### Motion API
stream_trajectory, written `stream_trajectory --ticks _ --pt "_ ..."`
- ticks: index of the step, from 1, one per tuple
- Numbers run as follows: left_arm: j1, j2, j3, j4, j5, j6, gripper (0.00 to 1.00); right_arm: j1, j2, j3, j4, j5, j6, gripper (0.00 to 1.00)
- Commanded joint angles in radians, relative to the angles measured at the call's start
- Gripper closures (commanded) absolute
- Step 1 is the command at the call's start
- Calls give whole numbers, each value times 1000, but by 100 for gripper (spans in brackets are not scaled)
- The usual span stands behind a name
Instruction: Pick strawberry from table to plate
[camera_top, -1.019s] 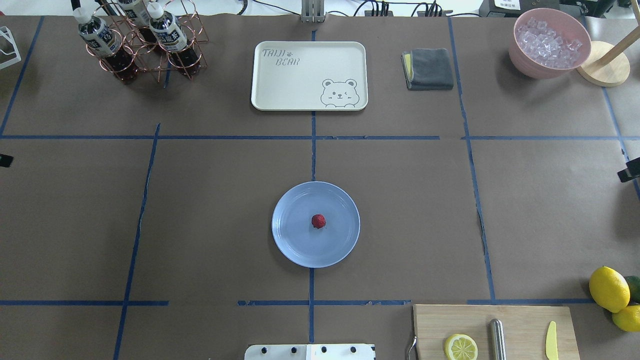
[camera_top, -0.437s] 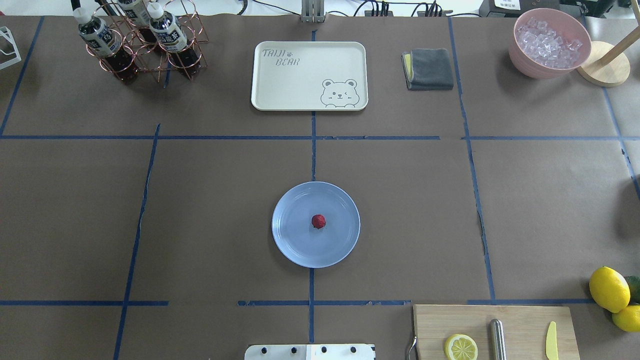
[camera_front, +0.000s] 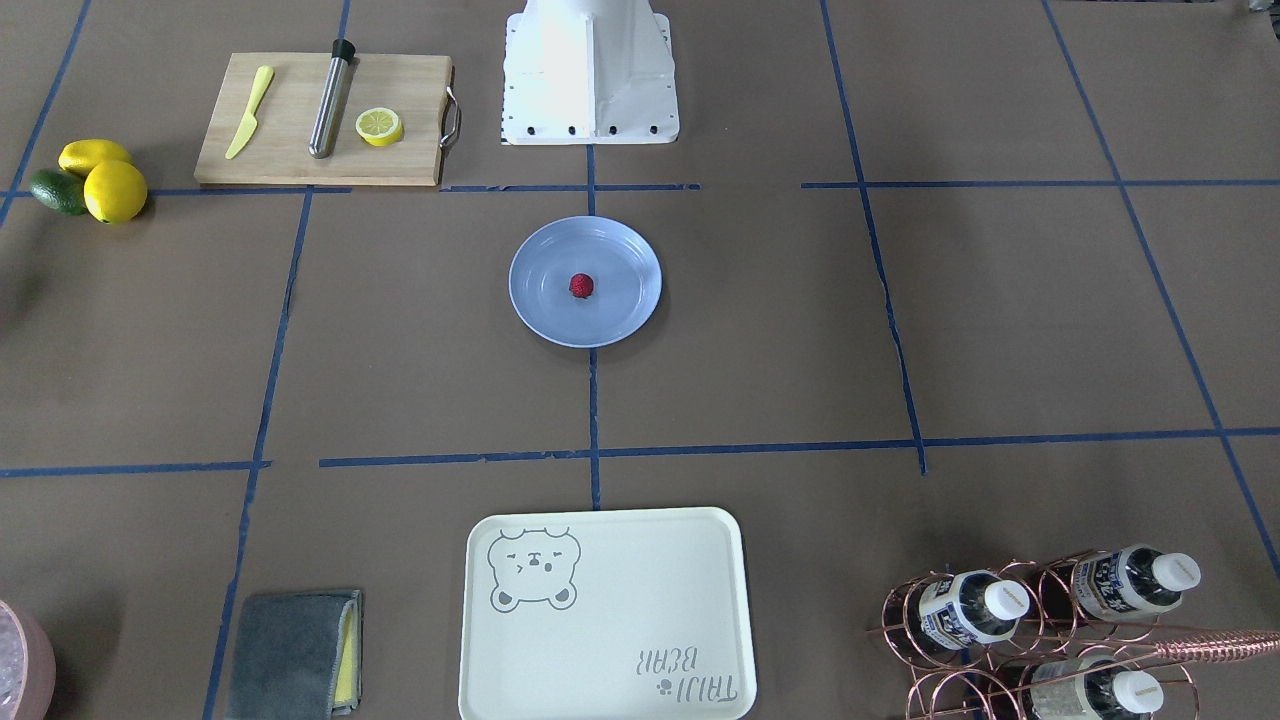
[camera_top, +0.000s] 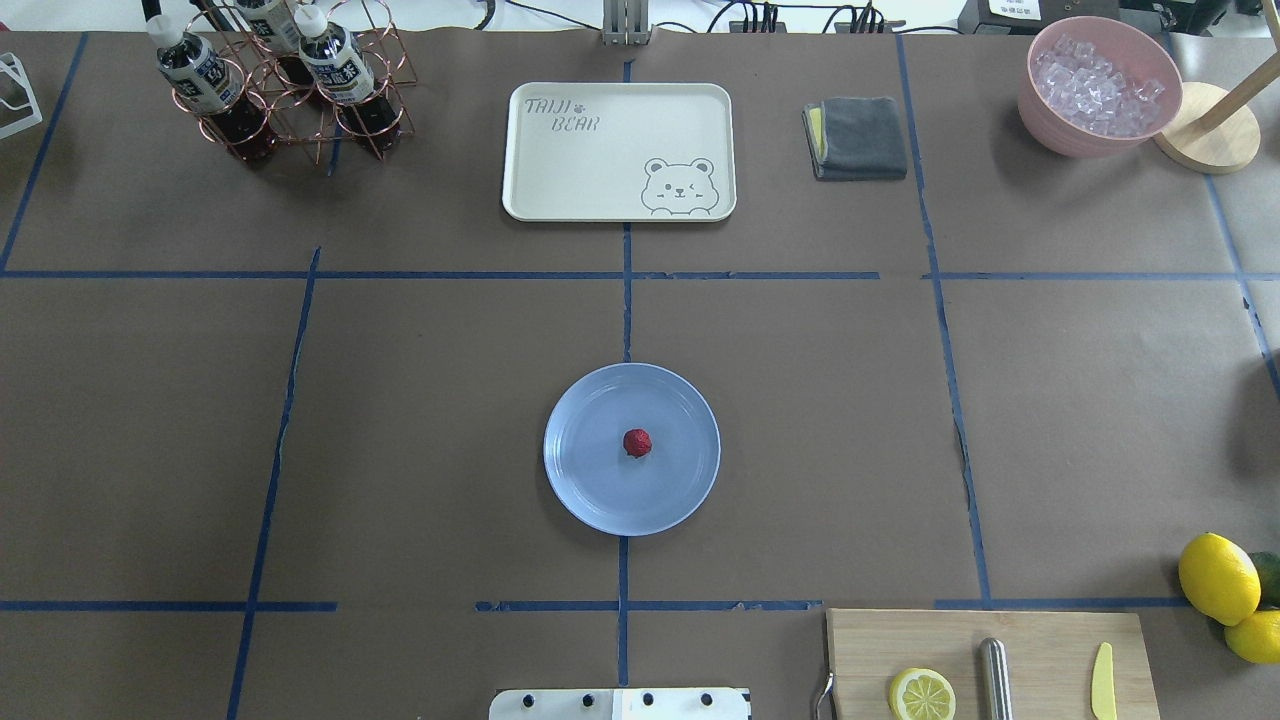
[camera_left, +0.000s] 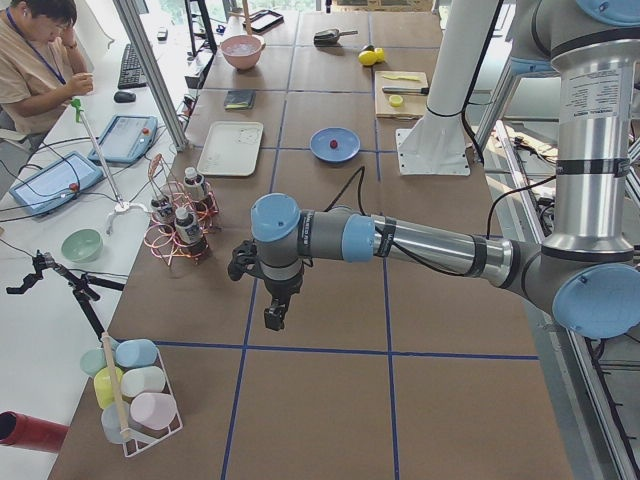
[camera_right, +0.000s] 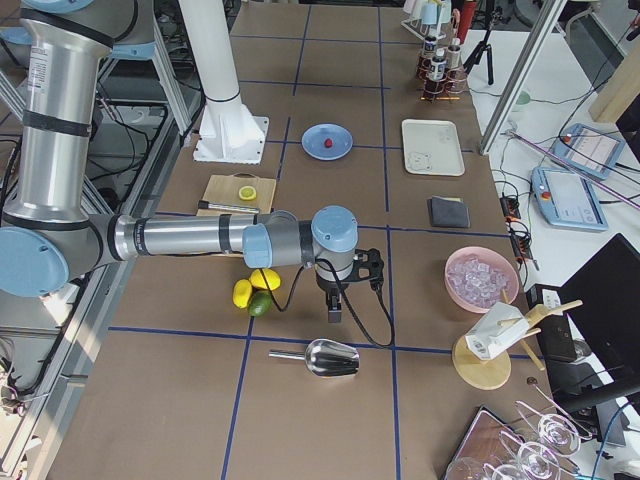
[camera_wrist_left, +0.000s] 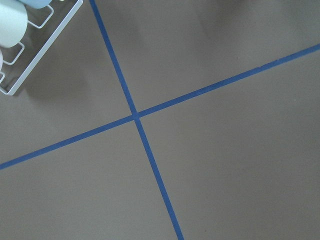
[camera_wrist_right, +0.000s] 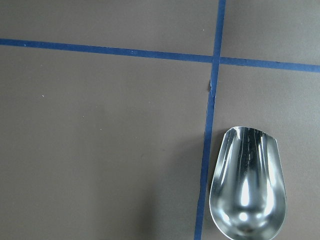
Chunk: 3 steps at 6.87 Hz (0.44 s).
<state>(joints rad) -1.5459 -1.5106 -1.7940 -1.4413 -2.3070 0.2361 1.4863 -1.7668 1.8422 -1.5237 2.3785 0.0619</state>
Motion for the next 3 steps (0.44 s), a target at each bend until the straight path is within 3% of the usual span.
stream_trajectory --ticks 1,3 --pt "3 1 41 -51 -6 2 0 0 1 -1 -7 7 3 0" --pt "7 -31 36 -73 1 6 0 -1 3 -3 -10 21 4 0"
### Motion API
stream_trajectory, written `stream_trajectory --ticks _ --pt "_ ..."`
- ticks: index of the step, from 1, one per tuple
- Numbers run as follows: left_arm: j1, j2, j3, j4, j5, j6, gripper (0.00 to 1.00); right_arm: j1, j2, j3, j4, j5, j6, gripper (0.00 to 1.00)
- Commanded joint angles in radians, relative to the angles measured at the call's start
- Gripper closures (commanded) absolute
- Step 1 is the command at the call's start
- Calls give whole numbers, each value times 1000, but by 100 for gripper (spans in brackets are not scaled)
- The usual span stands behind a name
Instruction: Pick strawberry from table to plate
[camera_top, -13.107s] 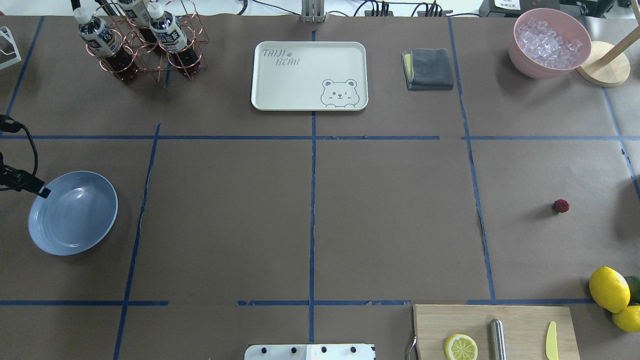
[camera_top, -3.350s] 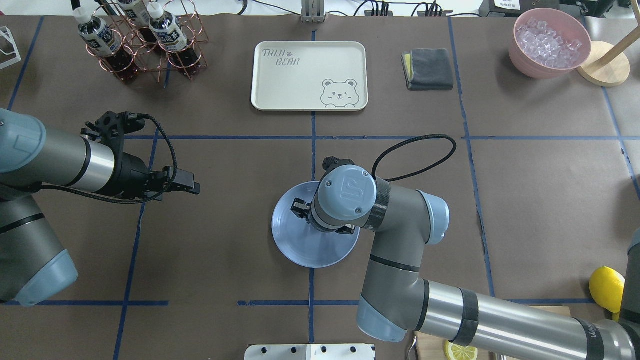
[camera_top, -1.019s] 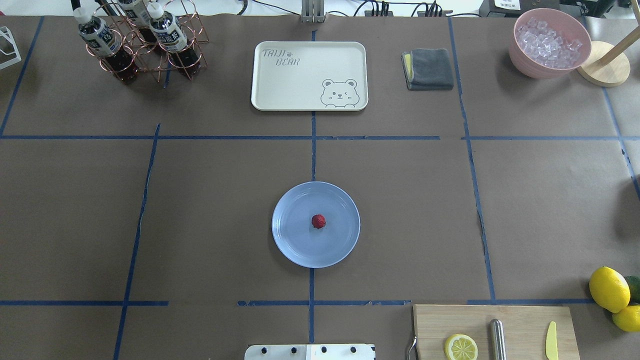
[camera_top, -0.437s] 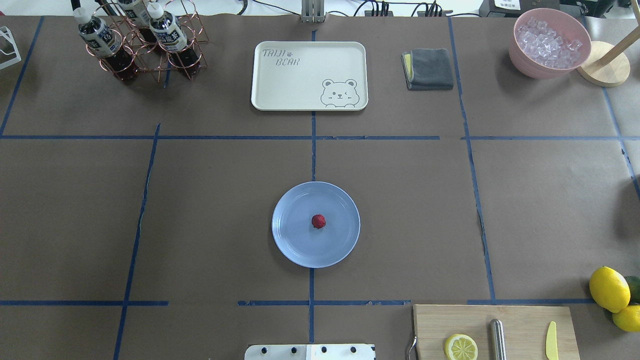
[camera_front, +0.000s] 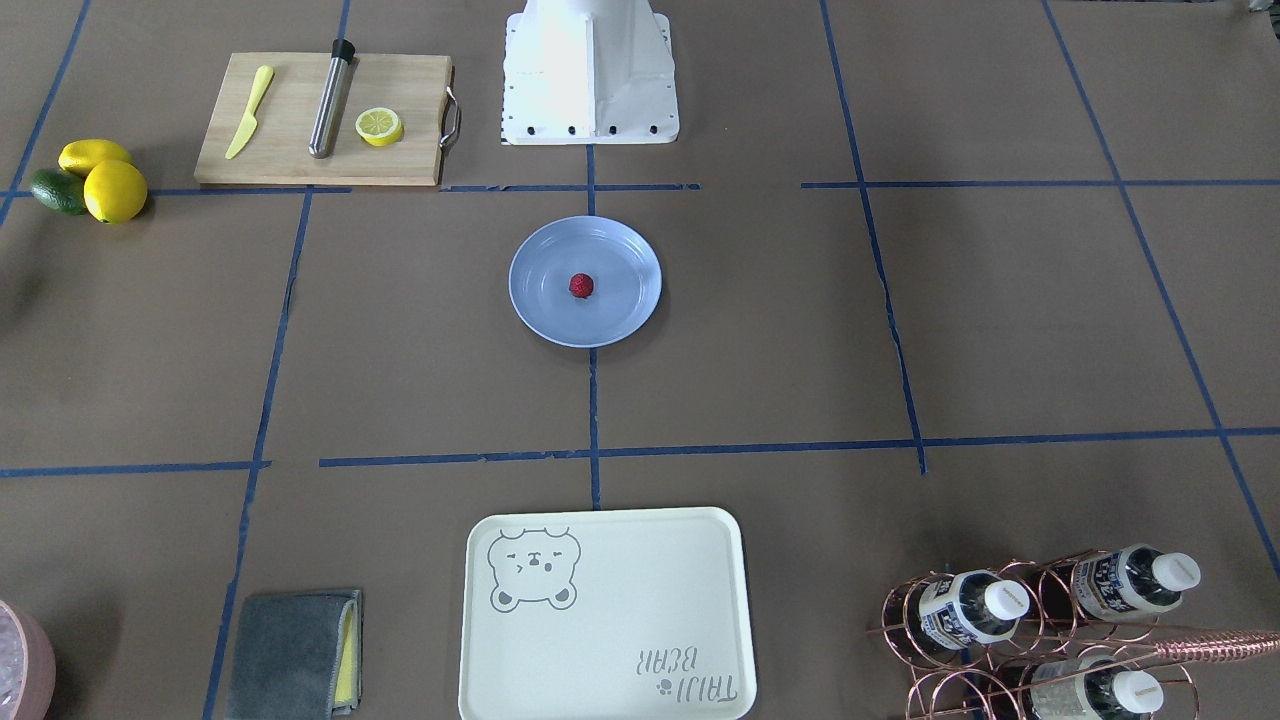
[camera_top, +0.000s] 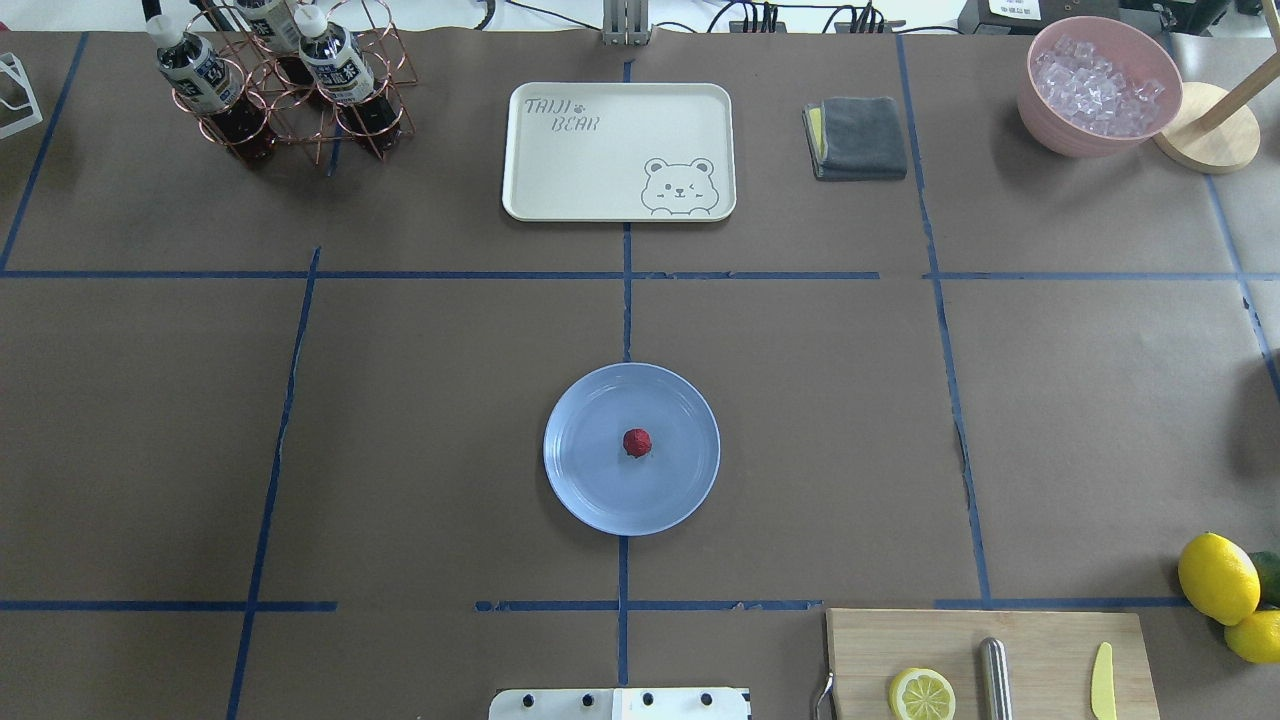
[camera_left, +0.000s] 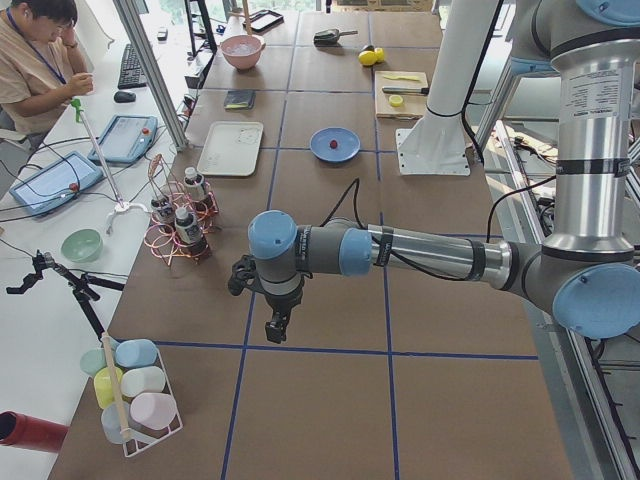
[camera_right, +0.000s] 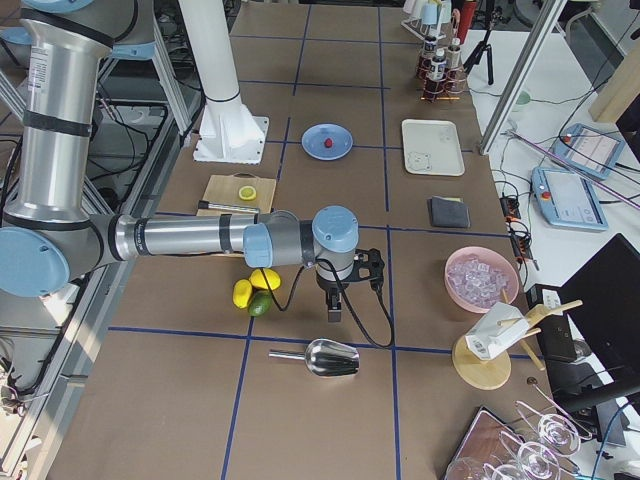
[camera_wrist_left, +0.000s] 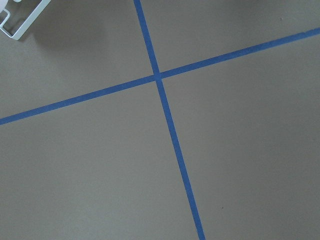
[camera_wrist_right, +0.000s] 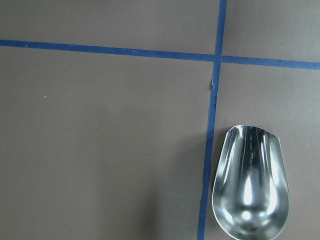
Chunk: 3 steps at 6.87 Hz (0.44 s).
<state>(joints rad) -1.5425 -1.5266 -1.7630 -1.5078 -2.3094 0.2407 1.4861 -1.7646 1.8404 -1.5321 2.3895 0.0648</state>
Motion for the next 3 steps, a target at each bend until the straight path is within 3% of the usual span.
stream_trajectory --ticks 1,3 --pt "5 -38 -3 17 4 2 0 -1 7 2 -2 25 7 0" --pt "9 -35 10 17 8 2 0 -1 10 0 -5 26 12 0"
